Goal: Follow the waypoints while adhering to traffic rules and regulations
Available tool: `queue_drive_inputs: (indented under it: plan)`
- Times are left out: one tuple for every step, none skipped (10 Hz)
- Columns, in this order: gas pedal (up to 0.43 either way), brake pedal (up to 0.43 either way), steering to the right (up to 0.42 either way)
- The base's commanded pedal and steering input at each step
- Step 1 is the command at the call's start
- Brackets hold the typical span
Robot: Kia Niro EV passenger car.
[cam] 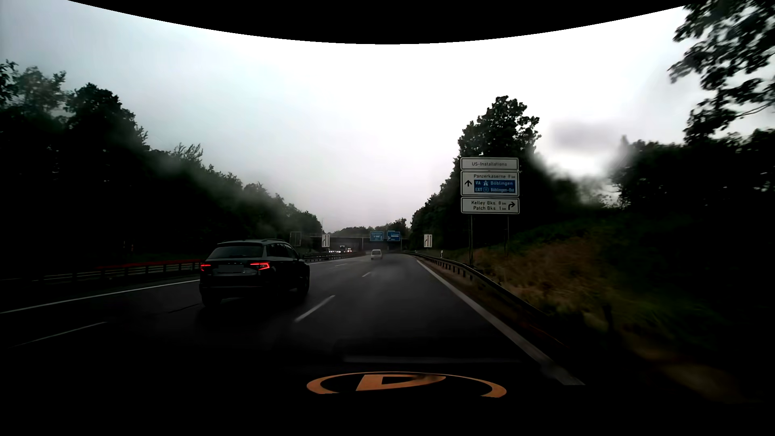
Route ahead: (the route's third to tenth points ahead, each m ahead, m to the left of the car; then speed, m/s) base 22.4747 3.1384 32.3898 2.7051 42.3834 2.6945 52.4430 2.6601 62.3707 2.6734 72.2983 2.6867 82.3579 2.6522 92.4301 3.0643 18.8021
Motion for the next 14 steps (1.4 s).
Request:
queue_drive_inputs:
  plan:
    - [0.098, 0.000, -0.009]
    - [0.098, 0.000, -0.010]
    - [0.098, 0.000, -0.010]
    - [0.110, 0.000, -0.010]
    - [0.110, 0.000, -0.010]
    - [0.110, 0.000, -0.010]
    - [0.110, 0.000, -0.010]
    - [0.110, 0.000, -0.010]
    - [0.110, 0.000, -0.010]
    - [0.110, 0.000, -0.010]
    - [0.110, 0.000, -0.010]
    - [0.110, 0.000, -0.010]
    - [0.110, 0.000, -0.008]
    - [0.110, 0.000, -0.008]
